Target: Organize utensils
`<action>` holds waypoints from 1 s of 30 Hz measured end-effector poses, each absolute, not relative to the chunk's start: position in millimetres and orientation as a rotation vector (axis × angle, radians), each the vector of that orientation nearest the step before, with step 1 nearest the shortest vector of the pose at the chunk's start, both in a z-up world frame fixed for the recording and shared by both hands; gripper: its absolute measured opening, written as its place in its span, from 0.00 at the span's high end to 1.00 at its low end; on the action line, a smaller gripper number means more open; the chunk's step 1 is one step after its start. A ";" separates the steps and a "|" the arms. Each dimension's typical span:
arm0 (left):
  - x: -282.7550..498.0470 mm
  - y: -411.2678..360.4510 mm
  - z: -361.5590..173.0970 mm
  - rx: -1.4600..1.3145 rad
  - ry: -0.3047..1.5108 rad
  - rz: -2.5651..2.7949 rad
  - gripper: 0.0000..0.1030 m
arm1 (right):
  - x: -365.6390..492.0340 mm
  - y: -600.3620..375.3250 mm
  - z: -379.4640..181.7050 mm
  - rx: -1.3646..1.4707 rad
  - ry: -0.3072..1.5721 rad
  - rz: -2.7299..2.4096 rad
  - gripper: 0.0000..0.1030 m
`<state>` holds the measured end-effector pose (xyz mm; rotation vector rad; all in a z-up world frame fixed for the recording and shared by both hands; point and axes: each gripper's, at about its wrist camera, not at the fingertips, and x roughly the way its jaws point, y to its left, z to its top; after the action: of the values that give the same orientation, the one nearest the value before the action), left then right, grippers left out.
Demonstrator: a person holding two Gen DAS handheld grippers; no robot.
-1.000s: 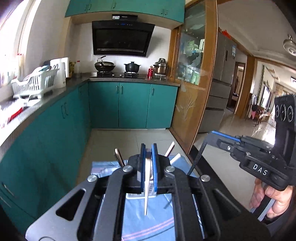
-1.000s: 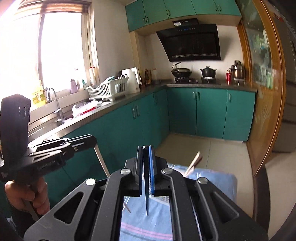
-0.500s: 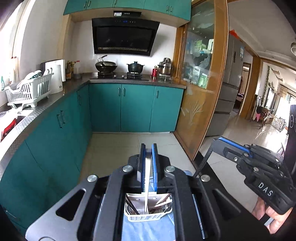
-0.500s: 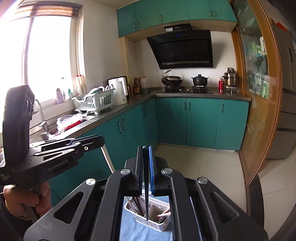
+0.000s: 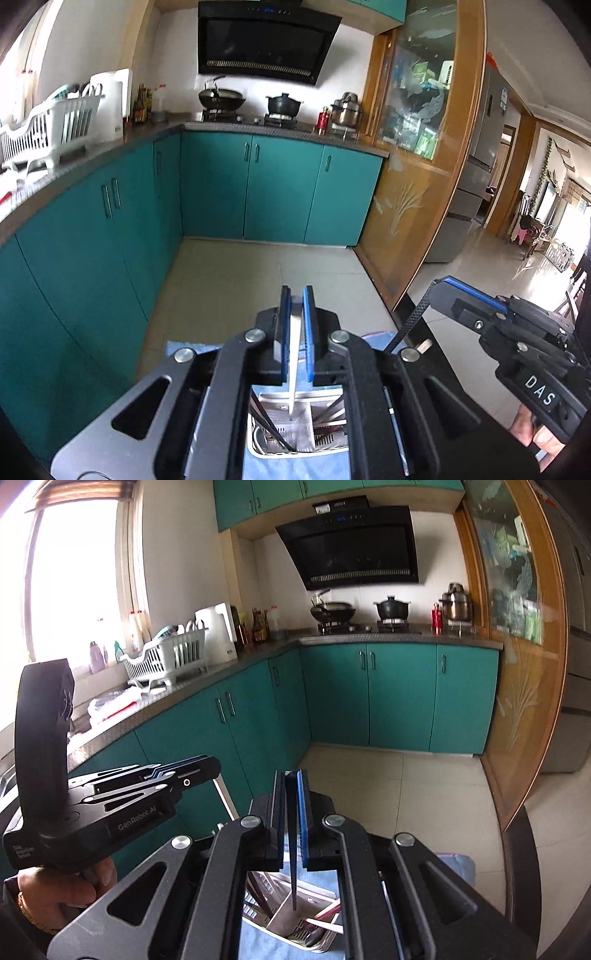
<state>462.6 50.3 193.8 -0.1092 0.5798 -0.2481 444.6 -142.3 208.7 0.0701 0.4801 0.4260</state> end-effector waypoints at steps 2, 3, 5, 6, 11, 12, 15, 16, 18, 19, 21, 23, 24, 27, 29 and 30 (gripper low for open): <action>465.2 51.0 178.3 -0.113 0.600 -0.244 0.94 | 448.8 -141.8 195.0 0.075 0.496 0.424 0.94; 464.9 50.6 168.4 -0.112 0.612 -0.238 0.94 | 449.9 -141.7 190.6 0.077 0.502 0.424 0.94; 459.9 47.8 154.6 -0.099 0.628 -0.229 0.94 | 450.6 -140.7 177.3 0.082 0.522 0.421 0.93; 456.0 46.5 147.4 -0.087 0.633 -0.220 0.94 | 450.5 -140.1 170.6 0.083 0.537 0.421 0.92; 408.5 42.5 131.8 0.001 0.573 -0.116 0.27 | 422.6 -154.3 154.6 0.109 0.522 0.338 0.17; 387.6 41.5 134.1 0.024 0.527 -0.096 0.23 | 411.4 -160.0 156.9 0.118 0.493 0.326 0.09; 331.7 37.1 137.2 0.070 0.467 -0.058 0.04 | 353.4 -177.6 165.8 0.119 0.378 0.281 0.03; 307.9 35.5 135.4 0.080 0.465 -0.052 0.04 | 339.3 -182.2 165.8 0.120 0.365 0.275 0.03; 276.8 34.1 132.0 0.082 0.488 -0.050 0.04 | 301.7 -190.4 159.8 0.124 0.382 0.292 0.03; 256.2 33.6 128.9 0.072 0.514 -0.072 0.04 | 281.6 -193.5 152.4 0.126 0.414 0.306 0.03; 228.0 32.9 125.0 0.058 0.541 -0.079 0.04 | 255.3 -198.2 140.2 0.131 0.456 0.310 0.03; 199.5 35.9 119.4 0.018 0.556 -0.084 0.04 | 224.1 -204.0 124.1 0.128 0.492 0.272 0.03; 187.2 36.4 116.8 -0.001 0.557 -0.085 0.04 | 212.3 -208.2 118.4 0.125 0.496 0.250 0.03; 160.9 35.3 105.1 -0.004 0.578 -0.050 0.04 | 182.7 -211.8 99.1 0.095 0.519 0.143 0.03; 148.4 33.8 96.9 0.005 0.575 -0.037 0.04 | 168.7 -217.9 84.2 0.110 0.558 0.113 0.03; 144.0 31.3 93.6 0.011 0.581 -0.032 0.04 | 165.0 -218.8 78.4 0.114 0.575 0.102 0.03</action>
<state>144.0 31.3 93.6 0.0109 0.5814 -0.0320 165.0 -218.8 78.4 0.1144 0.5747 0.1021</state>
